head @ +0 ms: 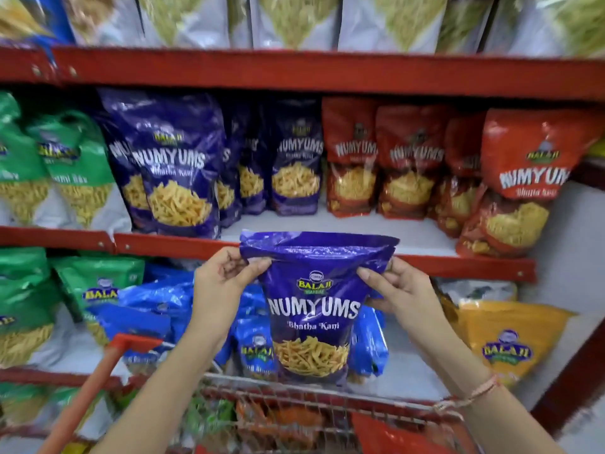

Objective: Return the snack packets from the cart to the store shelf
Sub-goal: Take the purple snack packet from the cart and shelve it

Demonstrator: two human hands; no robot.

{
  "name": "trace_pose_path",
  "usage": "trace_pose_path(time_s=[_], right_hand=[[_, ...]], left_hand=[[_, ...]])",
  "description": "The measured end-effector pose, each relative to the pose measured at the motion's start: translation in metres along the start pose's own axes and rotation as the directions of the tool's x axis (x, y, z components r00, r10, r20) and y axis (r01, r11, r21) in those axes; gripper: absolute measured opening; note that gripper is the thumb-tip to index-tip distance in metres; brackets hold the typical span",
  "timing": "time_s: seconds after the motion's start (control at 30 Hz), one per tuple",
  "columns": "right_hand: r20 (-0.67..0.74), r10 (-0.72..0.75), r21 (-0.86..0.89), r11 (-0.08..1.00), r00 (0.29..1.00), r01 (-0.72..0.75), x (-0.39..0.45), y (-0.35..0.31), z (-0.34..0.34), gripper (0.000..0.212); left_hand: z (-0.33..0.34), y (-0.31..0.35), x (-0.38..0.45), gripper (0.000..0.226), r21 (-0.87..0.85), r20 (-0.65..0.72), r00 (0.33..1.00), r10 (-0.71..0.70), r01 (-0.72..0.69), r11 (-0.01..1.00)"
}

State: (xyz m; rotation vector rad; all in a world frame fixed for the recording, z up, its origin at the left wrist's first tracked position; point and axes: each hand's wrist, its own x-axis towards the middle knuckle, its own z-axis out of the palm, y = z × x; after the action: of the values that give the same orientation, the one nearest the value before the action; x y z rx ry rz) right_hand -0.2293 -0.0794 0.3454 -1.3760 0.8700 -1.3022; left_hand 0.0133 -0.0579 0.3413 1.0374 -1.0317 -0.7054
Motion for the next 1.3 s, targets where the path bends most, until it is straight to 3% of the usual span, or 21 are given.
trace_pose_path(time_s=[0.27, 0.43, 0.73, 0.83, 0.93, 1.07, 1.3], right_hand=[[-0.026, -0.175, 0.051, 0.983, 0.984, 0.176, 0.077, -0.082, 0.008, 0.021], [-0.030, -0.194, 0.117, 0.973, 0.981, 0.196, 0.129, -0.103, 0.014, 0.005], [-0.024, -0.122, 0.136, 0.983, 0.992, 0.124, 0.216, -0.102, 0.027, 0.024], [-0.045, -0.089, 0.137, 0.986, 0.995, 0.094, 0.238, -0.096, 0.027, 0.017], [-0.075, -0.085, 0.189, 0.977, 0.994, 0.098, 0.258, -0.094, 0.027, 0.012], [-0.129, -0.104, 0.190, 0.973, 0.986, 0.127, 0.283, -0.090, 0.026, 0.019], [-0.185, -0.075, 0.237, 0.964, 0.980, 0.119, 0.300, -0.054, 0.020, 0.017]], left_hand=[[0.039, 0.079, 0.080, 0.006, -0.127, 0.000, 0.981, 0.193, -0.192, 0.973], [0.055, 0.097, 0.134, 0.008, -0.285, -0.008, 0.995, 0.101, -0.099, 0.953], [0.068, 0.080, 0.204, 0.018, -0.441, -0.065, 0.998, -0.022, -0.008, 0.898], [0.072, 0.072, 0.222, 0.013, -0.488, -0.060, 0.994, -0.089, 0.048, 0.872], [0.081, 0.073, 0.241, 0.012, -0.481, -0.083, 0.991, -0.107, 0.054, 0.875], [0.088, 0.069, 0.268, 0.013, -0.472, -0.133, 0.986, -0.105, 0.030, 0.881], [0.093, 0.039, 0.279, 0.018, -0.387, -0.093, 0.992, -0.084, 0.042, 0.921]])
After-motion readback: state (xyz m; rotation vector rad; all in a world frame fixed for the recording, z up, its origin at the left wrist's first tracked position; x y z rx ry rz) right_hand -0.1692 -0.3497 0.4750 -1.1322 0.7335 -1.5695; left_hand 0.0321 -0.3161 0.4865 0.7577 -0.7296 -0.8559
